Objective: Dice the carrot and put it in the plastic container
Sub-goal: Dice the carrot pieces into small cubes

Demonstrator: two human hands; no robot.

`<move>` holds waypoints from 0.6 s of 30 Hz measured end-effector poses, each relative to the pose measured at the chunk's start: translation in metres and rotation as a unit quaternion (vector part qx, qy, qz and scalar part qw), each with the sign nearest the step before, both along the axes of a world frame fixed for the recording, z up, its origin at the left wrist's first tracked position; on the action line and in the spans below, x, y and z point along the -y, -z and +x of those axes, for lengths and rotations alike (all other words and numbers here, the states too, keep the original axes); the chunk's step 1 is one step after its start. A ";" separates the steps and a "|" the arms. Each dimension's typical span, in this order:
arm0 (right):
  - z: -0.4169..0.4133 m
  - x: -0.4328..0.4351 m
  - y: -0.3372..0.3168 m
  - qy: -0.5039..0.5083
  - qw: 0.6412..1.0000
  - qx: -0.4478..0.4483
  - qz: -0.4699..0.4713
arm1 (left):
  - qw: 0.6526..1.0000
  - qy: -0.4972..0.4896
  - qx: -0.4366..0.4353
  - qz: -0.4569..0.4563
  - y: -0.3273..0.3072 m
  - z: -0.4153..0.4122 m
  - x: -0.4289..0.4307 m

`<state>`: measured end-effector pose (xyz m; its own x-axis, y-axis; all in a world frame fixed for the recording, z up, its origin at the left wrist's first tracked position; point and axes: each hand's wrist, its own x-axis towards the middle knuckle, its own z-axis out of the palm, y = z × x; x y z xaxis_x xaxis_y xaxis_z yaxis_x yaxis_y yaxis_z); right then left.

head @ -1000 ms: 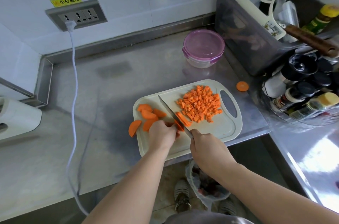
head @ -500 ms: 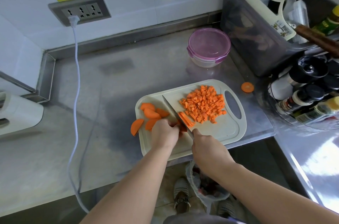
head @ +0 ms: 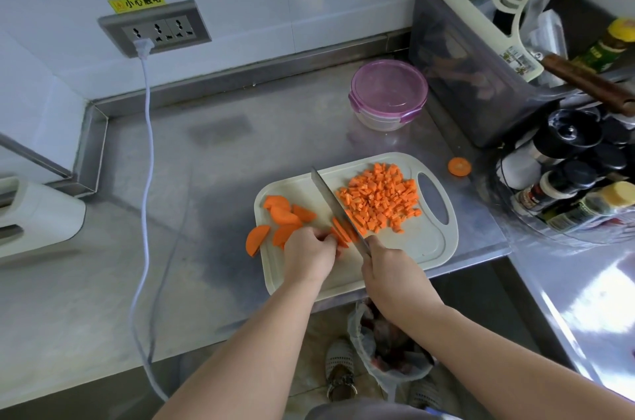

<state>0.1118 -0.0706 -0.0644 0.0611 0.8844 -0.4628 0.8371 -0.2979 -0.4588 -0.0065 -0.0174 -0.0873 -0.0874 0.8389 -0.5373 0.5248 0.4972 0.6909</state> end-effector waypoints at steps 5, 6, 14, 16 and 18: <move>-0.003 0.006 -0.003 -0.030 0.999 0.021 0.005 | 1.000 -0.009 0.012 -0.004 0.002 -0.001 -0.001; -0.004 0.007 -0.002 -0.031 0.999 0.021 0.005 | 1.000 -0.009 0.013 -0.004 0.002 -0.001 -0.001; -0.009 0.008 -0.002 -0.043 0.998 0.041 -0.009 | 1.000 -0.014 0.026 -0.002 0.008 -0.002 -0.002; -0.010 0.008 -0.002 -0.040 0.998 0.037 -0.014 | 1.000 -0.013 0.026 0.000 0.010 -0.003 -0.002; -0.011 0.007 -0.001 -0.038 0.998 0.037 -0.017 | 1.000 -0.014 0.028 -0.001 0.011 -0.003 -0.002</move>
<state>0.1008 -0.0780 -0.0636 0.0301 0.8716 -0.4892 0.8893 -0.2467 -0.3850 -0.0096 -0.0158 -0.0984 -0.0801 0.8360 -0.5429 0.4718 0.5116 0.7181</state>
